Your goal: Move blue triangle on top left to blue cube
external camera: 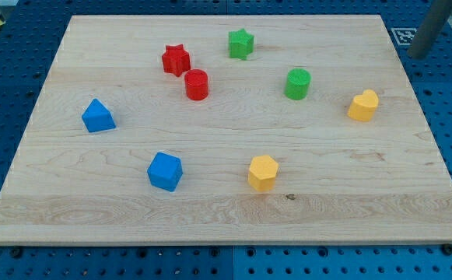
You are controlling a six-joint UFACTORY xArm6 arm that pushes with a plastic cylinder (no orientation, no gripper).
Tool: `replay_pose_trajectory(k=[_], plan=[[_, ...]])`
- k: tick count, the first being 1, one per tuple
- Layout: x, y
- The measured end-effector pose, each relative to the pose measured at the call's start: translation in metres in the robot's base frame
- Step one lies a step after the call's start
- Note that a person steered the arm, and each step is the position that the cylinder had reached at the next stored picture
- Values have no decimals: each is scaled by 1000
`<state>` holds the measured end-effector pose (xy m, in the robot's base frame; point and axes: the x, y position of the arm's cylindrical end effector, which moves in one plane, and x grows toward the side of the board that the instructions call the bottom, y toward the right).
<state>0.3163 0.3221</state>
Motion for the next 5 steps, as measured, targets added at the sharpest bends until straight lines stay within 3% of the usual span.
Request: replay_pose_trajectory(k=[3, 5], plan=[[62, -13], [120, -68]])
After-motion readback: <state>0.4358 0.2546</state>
